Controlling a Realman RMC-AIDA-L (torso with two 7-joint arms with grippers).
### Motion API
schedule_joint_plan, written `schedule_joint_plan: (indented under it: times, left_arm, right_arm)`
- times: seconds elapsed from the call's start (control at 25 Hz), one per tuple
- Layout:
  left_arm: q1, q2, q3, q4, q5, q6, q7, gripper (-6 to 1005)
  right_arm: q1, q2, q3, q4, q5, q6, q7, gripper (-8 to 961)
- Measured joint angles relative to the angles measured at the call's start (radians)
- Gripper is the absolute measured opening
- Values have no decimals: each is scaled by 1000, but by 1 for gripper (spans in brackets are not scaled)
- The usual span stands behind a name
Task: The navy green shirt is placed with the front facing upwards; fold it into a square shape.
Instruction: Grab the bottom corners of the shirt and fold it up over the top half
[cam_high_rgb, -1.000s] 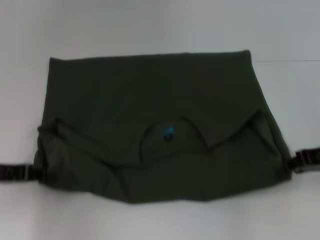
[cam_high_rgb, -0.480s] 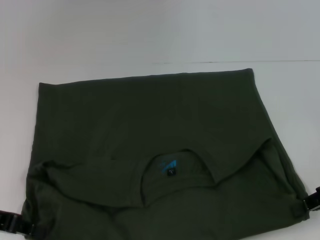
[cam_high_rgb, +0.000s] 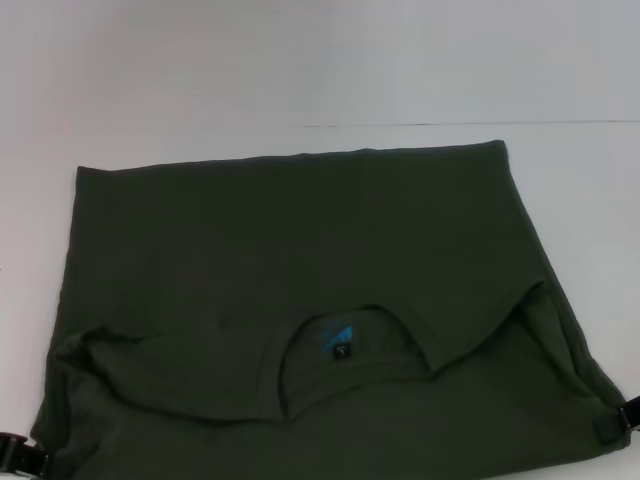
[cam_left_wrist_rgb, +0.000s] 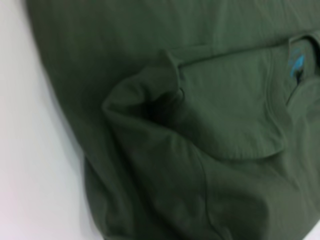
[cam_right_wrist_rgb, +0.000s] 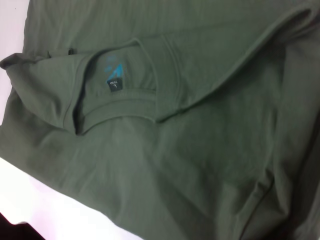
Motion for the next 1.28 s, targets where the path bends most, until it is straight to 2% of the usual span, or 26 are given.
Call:
schedule_joint_plan:
  times: [0.2,0.36,0.44,0.56,0.76,0.88,1.08,1.28]
  left_arm:
    - [-1,1,-27,-1,-18,-1,26,33]
    - [-43,20,-80,-22,-73,0,31,33]
    - [-88,42,-121,-45,-95,-24,1,34]
    - [-133,62,-131,-66,-95,-92,-66,34]
    - [-195,72,-125,-81,-97,-220,-158,45]
    - [-224,67,-122,-95,-97,-313,-203,52]
    - [-267,57,-85,-137,-93,-465,-270,64]
    - [-288,41,-22,-152,-95,-603,-317,75]
  right_arm:
    - [2,2,13,0,16,-5,-16,70]
    - [30,-4,66,19,75,14,-22,70]
    - [54,-15,114,44,99,57,-13,70]
    - [85,-24,189,61,118,135,2,70]
    - [117,-23,227,63,173,307,22,70]
    - [122,-6,223,63,195,430,38,70]
    - [140,51,211,64,211,665,39,70]
    - [173,83,106,77,212,862,33,70]
